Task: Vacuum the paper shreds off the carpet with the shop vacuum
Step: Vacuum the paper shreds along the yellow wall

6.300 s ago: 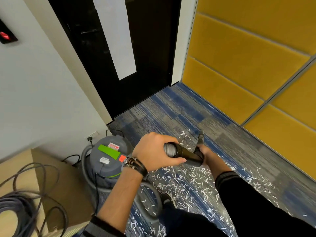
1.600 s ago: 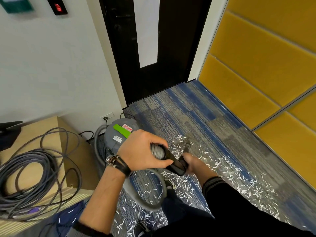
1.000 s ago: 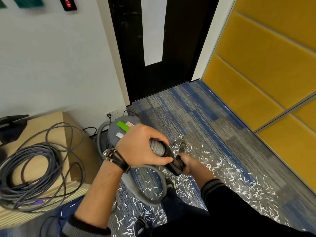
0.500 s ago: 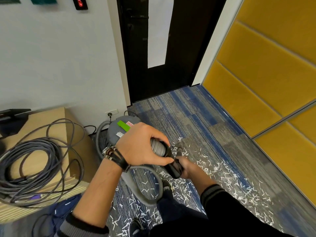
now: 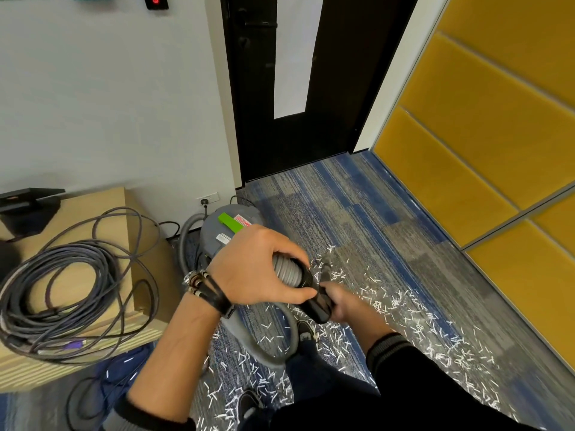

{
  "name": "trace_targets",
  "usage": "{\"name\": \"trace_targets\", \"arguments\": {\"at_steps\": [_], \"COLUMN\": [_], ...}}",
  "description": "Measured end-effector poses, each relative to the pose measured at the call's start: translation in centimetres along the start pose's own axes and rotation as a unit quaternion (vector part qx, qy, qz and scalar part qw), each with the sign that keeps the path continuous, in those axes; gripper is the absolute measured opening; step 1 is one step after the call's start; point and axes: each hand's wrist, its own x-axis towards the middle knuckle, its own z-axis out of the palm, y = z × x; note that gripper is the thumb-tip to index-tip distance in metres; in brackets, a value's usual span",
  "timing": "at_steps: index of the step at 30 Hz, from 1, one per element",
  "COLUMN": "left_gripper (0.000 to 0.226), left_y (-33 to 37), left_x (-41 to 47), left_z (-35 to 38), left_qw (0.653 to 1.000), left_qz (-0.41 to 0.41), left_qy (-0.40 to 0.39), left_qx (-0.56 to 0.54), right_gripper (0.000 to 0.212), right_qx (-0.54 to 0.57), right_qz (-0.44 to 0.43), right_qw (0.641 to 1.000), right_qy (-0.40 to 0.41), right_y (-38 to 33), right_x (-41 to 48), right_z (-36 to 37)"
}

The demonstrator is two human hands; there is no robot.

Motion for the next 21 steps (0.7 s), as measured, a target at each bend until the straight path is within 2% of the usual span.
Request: {"name": "trace_targets", "arguments": {"at_steps": [6,10,16,21], "left_gripper": [0.033,0.026,0.033,0.032], "left_y": [-1.0,-0.5,-0.1,-1.1], "left_x": [-0.1,0.2,1.7,1.8], "left_z": [0.9,0.9,2.3,1.0], "left_qw": [0.999,0.999,1.0,0.999], "left_qz": [-0.018,-0.013,-0.023,-0.034], "left_qy": [0.001,0.034,-0.001,0.032], "left_qx": [-0.051,-0.034,-0.018,0.014], "right_gripper": [0.035,0.021,0.024,0.028], "right_qx": [0.013,-0.029,-0.034,-0.024], "right_qz": [0.012,-0.002,0.004,0.008], "right_qw": [0.999,0.998,0.997,0.999], "right_qy": [0.048,0.053,0.066,0.041], "right_y": [1.2,-1.1,-1.9,-2.9], "right_x": [-0.5,-0.9,0.0,1.4], "right_z": [-1.9,-3.5,-5.2,-3.0]}}
